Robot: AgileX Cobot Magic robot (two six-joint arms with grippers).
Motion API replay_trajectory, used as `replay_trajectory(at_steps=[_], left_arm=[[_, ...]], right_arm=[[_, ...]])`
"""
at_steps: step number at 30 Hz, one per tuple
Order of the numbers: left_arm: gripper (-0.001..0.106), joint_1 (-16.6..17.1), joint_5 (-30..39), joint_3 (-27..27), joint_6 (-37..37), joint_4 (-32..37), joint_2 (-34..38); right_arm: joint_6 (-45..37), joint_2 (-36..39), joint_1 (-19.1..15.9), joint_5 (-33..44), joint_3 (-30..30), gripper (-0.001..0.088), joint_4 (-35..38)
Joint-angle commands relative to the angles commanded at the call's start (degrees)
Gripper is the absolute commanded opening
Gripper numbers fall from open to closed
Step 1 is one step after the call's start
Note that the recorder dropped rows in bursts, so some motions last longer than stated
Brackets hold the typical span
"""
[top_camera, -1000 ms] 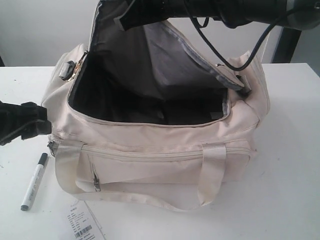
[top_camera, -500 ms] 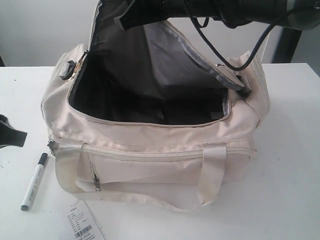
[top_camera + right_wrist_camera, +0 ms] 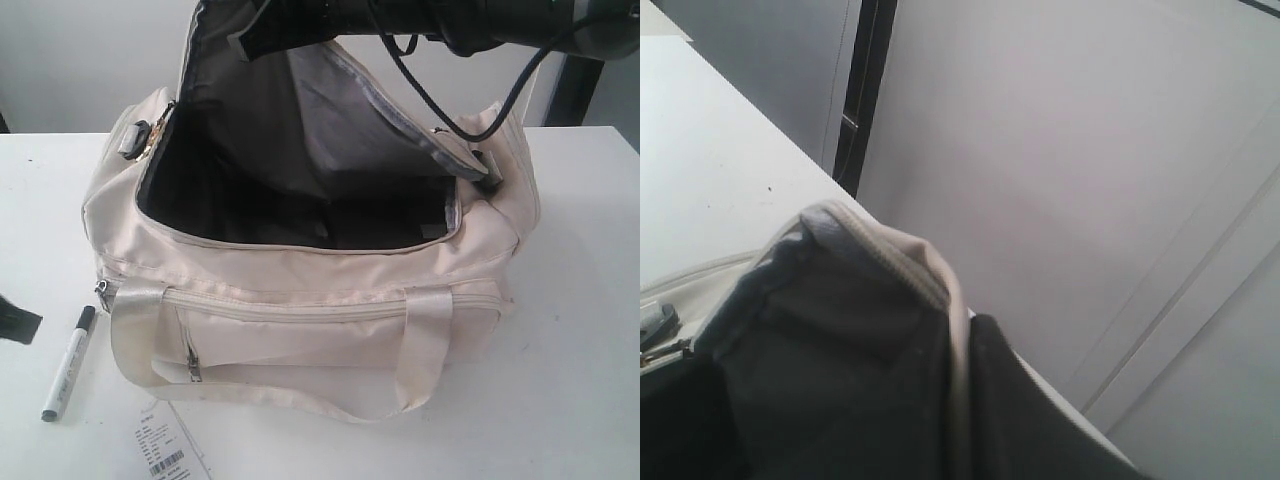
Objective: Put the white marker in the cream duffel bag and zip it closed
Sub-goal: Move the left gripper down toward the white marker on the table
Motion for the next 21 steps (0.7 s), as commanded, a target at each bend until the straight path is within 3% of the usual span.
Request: replay_trajectory(at_steps=[5,10,13,21], left_arm=[[0.003,0.0,-5.1,2.2,-3.0,-1.9,2.2],[0.032,0.0,-7.3,2.5,-3.0,-2.5,5.6],[0.044,0.0,-9.0,2.5,-4.5,-2.5,7.3],[0.046,0.0,-12.5,2.5,-6.0,-2.2,11.5]], right_arm=[[0.0,0.0,0.0,0.0,0.0,0.0,0.0],[0.0,0.0,0.0,0.0,0.0,0.0,0.0],[0.0,0.0,0.0,0.0,0.0,0.0,0.0],[0.0,0.0,0.0,0.0,0.0,0.0,0.0]])
